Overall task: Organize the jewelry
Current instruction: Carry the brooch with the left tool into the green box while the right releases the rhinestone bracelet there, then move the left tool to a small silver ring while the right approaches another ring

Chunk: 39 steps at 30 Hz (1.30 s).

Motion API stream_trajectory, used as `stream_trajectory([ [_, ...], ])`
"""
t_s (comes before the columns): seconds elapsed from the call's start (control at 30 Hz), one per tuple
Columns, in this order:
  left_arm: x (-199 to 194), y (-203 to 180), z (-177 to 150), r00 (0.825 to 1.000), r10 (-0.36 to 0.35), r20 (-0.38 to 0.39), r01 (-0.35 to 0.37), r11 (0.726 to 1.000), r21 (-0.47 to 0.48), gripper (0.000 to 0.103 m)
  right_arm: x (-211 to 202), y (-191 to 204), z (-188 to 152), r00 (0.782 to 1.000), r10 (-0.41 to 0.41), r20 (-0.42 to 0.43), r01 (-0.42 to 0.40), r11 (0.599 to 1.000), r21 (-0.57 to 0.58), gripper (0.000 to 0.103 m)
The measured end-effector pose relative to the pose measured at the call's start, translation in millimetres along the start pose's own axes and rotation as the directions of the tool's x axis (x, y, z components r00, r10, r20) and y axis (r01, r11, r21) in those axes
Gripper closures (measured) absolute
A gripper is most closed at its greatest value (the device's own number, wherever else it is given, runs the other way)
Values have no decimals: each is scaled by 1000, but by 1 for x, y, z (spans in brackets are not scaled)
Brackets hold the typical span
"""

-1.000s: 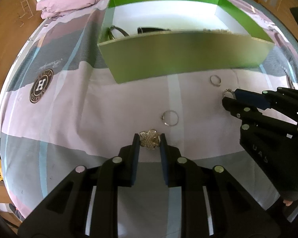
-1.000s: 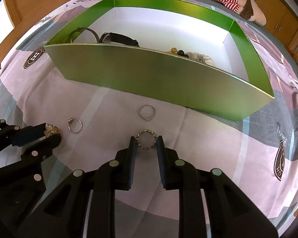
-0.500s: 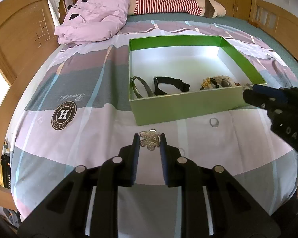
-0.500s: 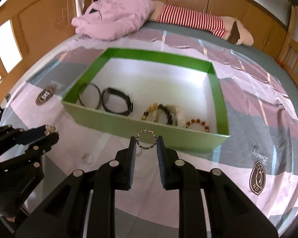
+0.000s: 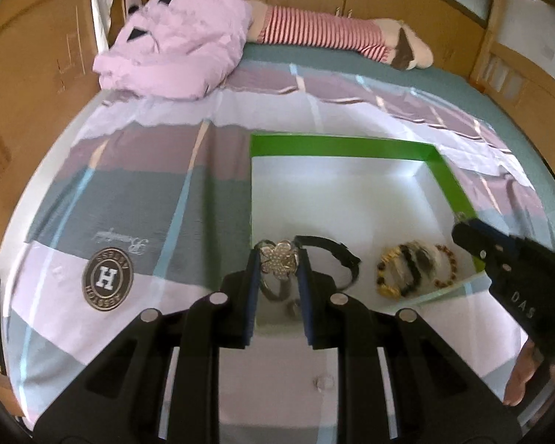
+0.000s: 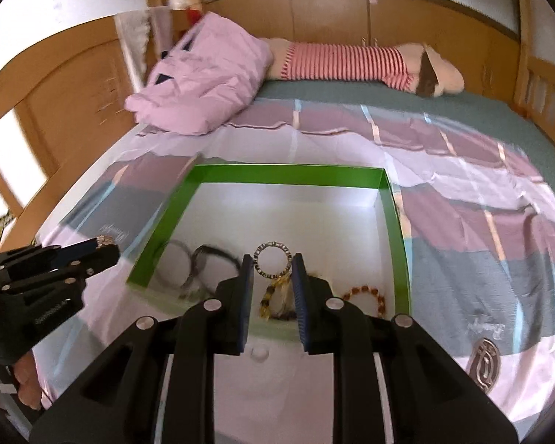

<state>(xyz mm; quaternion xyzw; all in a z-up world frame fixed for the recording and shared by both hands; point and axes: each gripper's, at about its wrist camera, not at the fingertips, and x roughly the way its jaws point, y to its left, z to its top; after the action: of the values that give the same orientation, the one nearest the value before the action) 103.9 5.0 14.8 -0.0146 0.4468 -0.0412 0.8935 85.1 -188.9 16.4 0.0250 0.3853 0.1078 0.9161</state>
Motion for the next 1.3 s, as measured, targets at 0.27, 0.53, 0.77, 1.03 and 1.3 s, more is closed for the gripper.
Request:
stream_trajectory([
  [0.27, 33, 7, -1, 997, -38, -70, 35, 998, -43, 83, 49, -18, -9, 994, -69, -90, 74, 996, 49, 82],
  [0.53, 26, 8, 1, 995, -89, -51, 85, 994, -66, 76, 39, -20, -11, 996, -58, -68, 64, 995, 80, 66],
  [0.77, 14, 6, 0, 980, -192, -50, 188, 980, -69, 64, 27, -19, -12, 998, -29, -64, 34, 996, 81, 64],
  [1.03, -11, -9, -44, 986, -117, -116, 120, 993, 21, 72, 11, -7, -30, 991, 63, -117, -57, 997, 51, 64],
  [1.3, 24, -17, -84, 952, -105, -287, 119, 992, 35, 72, 37, 21, -59, 967, 49, -248, -70, 994, -78, 64],
])
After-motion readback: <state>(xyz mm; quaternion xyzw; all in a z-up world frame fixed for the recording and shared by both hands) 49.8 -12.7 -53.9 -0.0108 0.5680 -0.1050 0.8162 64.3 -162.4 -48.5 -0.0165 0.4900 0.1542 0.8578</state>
